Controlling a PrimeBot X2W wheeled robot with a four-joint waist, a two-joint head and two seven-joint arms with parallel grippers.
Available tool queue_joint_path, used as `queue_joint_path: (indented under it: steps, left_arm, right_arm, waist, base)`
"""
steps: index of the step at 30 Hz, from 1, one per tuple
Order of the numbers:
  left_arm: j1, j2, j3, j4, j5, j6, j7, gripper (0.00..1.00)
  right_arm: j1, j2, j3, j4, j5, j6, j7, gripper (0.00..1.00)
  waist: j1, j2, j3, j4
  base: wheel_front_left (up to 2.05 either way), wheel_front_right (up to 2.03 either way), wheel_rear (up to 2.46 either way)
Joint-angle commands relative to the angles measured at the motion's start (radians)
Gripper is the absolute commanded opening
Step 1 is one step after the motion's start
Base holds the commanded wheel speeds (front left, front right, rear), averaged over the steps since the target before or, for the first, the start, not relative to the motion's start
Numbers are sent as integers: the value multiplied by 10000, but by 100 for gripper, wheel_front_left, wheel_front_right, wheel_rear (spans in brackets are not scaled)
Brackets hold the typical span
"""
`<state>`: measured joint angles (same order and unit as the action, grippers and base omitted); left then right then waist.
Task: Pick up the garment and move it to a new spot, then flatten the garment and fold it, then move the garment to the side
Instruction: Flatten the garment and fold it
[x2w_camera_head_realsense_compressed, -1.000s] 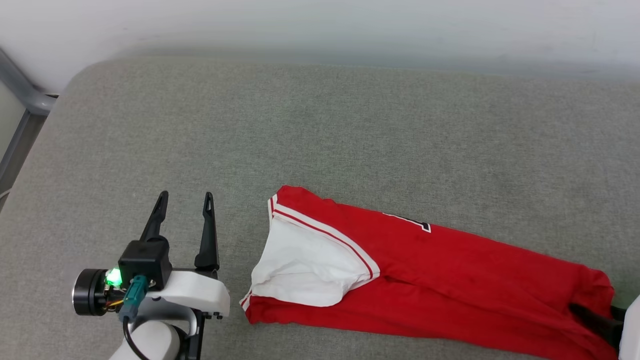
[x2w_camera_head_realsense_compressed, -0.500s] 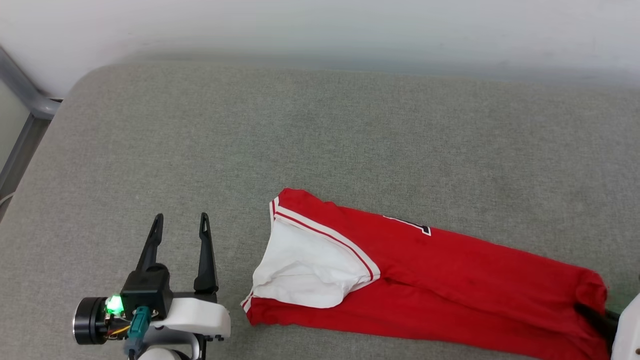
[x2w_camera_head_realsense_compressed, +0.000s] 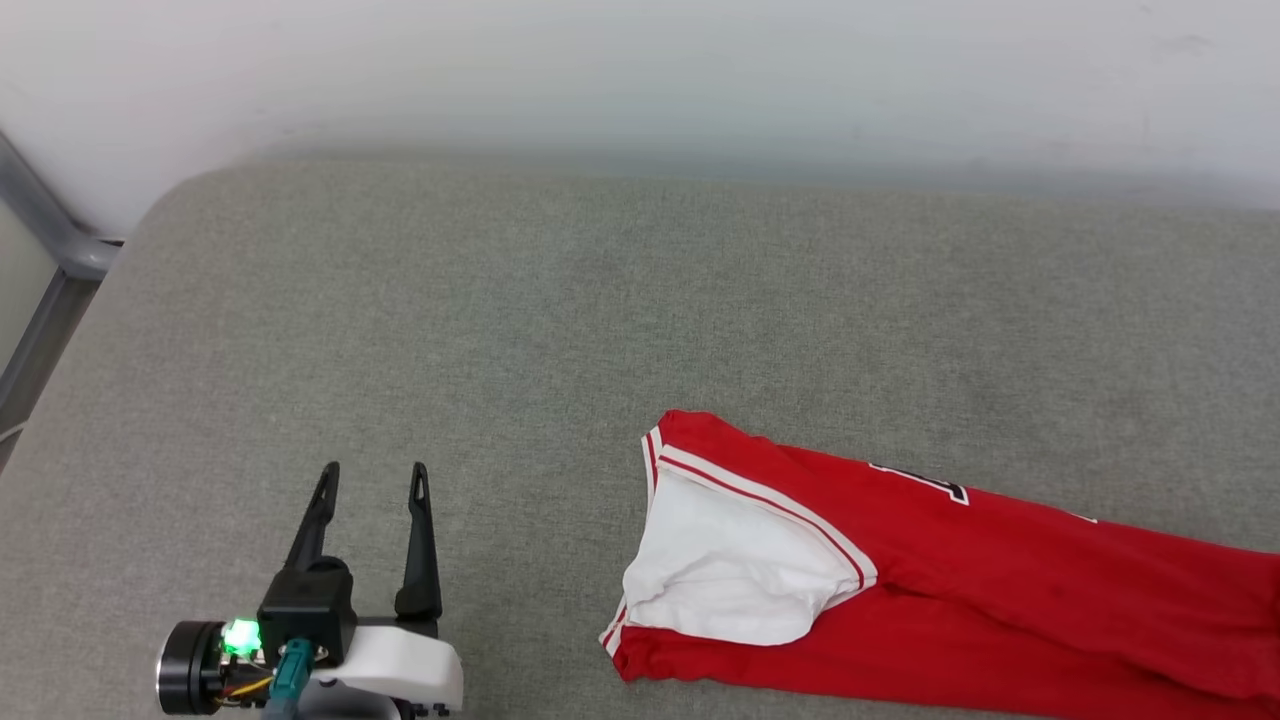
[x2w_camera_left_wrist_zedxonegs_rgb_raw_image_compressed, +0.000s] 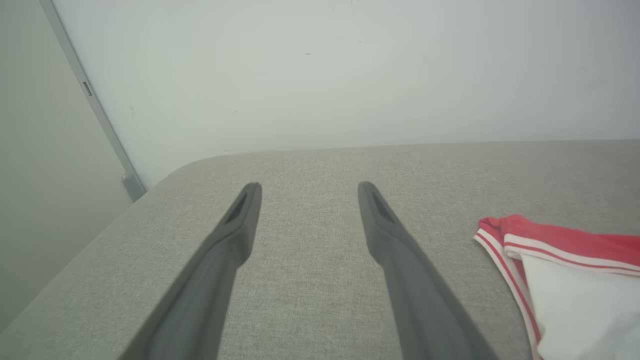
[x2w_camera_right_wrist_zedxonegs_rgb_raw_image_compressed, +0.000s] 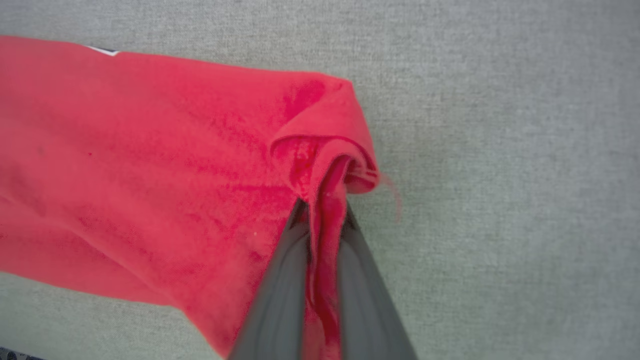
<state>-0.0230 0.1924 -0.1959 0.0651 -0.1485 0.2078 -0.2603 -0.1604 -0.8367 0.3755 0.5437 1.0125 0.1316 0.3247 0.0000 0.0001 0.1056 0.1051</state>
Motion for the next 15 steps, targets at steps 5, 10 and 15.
queue_joint_path:
  steps: [5, 10, 15]
  left_arm:
    - [390, -167, 200, 127, 299, -270, -68, 100]
    - [581, -291, 329, 203, 460, -399, -68, 100]
    - [633, -403, 393, 227, 600, -524, -68, 100]
  right_arm:
    - [286, -321, 8, -523, 389, -19, 59, 0]
    - [879, -385, -317, -1810, 1053, -15, 85, 0]
    - [1273, -193, -550, -3414, 1333, -15, 382, 0]
  waist:
    - [0, -1, -321, -111]
    - [0, -1, -497, -208]
    - [0, -1, -515, -262]
  base:
    - [0, 0, 0]
    - [0, 0, 0]
    - [0, 0, 0]
